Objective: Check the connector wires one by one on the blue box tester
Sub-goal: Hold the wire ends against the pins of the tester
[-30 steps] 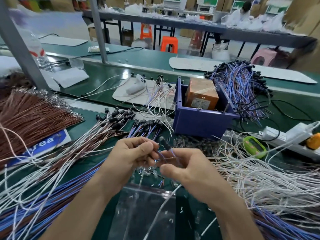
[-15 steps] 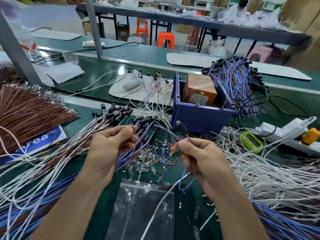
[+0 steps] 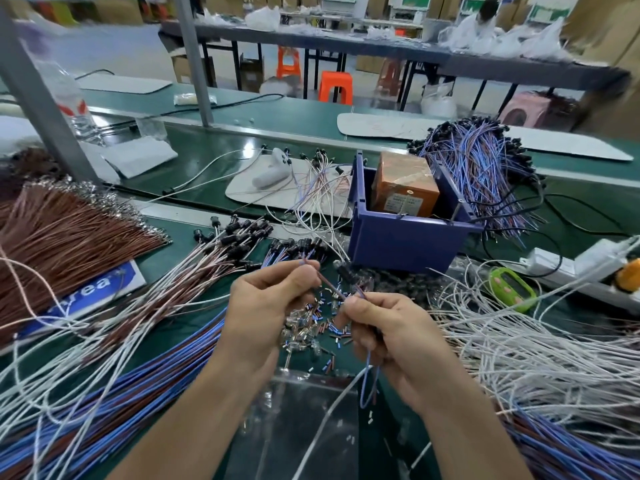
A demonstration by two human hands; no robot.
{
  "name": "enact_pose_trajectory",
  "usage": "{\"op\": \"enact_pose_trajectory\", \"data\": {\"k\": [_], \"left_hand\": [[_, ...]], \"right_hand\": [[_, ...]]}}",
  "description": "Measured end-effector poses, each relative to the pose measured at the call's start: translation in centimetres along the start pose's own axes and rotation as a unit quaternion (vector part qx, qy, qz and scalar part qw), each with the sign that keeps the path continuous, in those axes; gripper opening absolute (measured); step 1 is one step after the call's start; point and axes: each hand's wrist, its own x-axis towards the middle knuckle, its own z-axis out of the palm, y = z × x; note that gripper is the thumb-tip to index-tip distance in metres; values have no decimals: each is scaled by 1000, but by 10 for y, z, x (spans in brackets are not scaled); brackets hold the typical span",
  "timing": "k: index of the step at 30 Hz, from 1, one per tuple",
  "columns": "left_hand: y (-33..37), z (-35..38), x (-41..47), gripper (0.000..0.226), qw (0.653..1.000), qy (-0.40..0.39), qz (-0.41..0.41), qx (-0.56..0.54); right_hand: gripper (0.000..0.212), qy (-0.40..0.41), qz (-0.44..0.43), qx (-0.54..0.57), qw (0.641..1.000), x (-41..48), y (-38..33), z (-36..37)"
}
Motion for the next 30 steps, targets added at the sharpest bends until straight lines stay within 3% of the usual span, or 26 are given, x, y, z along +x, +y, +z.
{"op": "enact_pose_trajectory", "data": {"k": [3,7,9,13,17,21,23,26,30], "left_hand": [[0,-4,-1,20,1000,10,-12,-12],[5,-18,3,8,990,61,-57,-112],[8,-27,7,12,993,80,-40,-82],[-2,-8,-2,33,998,2,-13,65],[-19,24,-11,16,997,-50,-17,63],[-23,47,-3,5,997,-41,-12,57],[-24,59,5,11,997,-25,-9,66],[-28,79,13,15,998,3,-10,68],[-41,106,23,18,998,21,-25,50]], "right_hand": [[29,-11,-5,9,1000,0,-1,2],[28,-5,-19,25,999,1,-1,-2],[26,13,-20,69,997,1,-1,-10],[21,1,-24,117,993,3,-4,-10],[29,-6,-18,129,991,1,-1,-3],[32,81,-40,128,988,1,-6,-11],[27,154,-78,91,981,4,-6,-18],[15,248,-153,17,957,5,-4,-25],[15,358,-180,60,914,12,-1,-34]]}}
